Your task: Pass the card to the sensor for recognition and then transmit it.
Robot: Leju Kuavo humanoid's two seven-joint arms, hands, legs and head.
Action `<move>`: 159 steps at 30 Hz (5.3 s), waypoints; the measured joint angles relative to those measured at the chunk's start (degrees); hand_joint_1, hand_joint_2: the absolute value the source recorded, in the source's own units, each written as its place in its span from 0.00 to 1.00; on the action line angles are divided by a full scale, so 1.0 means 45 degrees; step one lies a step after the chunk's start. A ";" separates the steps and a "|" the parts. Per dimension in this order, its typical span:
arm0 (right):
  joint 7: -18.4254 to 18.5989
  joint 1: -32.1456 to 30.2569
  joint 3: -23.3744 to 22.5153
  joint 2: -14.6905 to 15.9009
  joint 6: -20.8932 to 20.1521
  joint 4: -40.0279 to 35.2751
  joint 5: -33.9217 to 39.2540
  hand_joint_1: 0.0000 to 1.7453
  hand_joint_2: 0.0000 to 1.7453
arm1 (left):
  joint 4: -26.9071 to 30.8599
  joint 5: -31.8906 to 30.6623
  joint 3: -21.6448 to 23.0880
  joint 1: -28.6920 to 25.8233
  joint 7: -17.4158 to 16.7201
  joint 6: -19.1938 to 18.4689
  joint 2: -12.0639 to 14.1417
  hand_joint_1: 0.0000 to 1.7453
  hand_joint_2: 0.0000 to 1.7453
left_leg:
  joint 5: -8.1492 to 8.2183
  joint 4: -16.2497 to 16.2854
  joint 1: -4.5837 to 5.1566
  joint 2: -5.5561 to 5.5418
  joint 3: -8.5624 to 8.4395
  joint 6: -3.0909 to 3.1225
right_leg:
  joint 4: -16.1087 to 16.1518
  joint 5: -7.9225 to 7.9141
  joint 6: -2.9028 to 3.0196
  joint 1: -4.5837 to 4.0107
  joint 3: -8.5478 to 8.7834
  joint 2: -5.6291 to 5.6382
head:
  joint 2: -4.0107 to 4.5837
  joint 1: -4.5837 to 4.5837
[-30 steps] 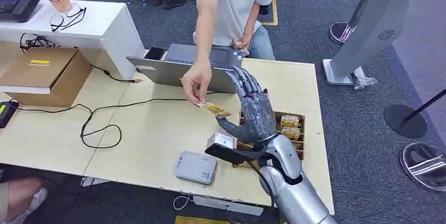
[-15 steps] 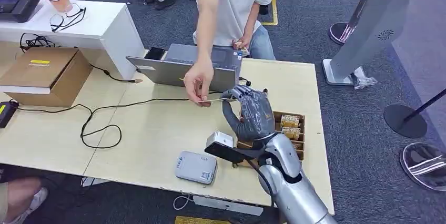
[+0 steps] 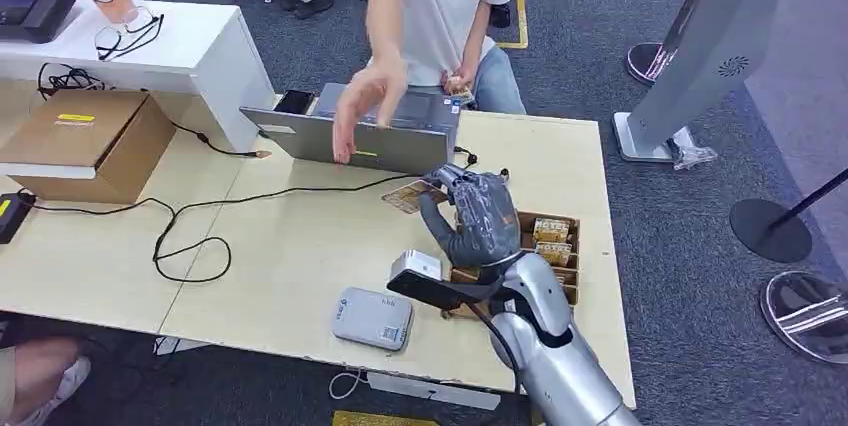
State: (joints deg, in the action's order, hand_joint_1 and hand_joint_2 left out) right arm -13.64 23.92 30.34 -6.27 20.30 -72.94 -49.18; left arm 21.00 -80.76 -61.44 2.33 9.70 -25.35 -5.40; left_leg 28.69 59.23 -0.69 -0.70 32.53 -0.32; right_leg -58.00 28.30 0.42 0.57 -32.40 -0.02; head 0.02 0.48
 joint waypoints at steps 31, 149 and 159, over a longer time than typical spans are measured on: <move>-0.0131 -0.0203 0.2045 -0.0141 -0.5105 0.0171 0.4342 1.00 1.00 | -0.0136 -0.0180 -0.0024 0.0082 -0.0024 -0.0053 0.0189 0.00 0.00 | 0.0000 0.0000 -0.0002 0.0001 0.0000 0.0000 | 0.0000 0.0000 0.0000 0.0000 0.0000 0.0000 | 0.0000 0.0000; 0.3609 0.1212 0.4022 -0.2011 -0.2798 0.7616 -0.0296 1.00 1.00 | -0.0257 0.0811 -0.0024 0.0014 -0.0423 -0.0083 0.0097 0.00 0.00 | -0.0001 0.0000 -0.0001 0.0003 -0.0006 -0.0001 | 0.0000 0.0000 0.0001 0.0000 0.0001 0.0004 | 0.0000 0.0000; 0.3594 0.1278 0.4051 -0.2108 -0.2749 0.7844 -0.0306 1.00 1.00 | -0.0257 0.0850 -0.0024 0.0012 -0.0423 -0.0136 0.0092 0.00 0.00 | -0.0001 0.0000 -0.0002 0.0004 -0.0006 -0.0001 | 0.0000 -0.0001 0.0001 0.0000 0.0001 0.0005 | 0.0000 0.0000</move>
State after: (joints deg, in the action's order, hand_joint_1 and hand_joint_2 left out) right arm 2.54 29.67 48.57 -15.76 7.93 -37.64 -50.56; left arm 19.85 -76.94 -61.55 2.39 7.80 -25.97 -4.98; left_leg 28.69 59.23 -0.70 -0.68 32.50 -0.33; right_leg -58.00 28.29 0.43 0.57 -32.40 0.01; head 0.02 0.48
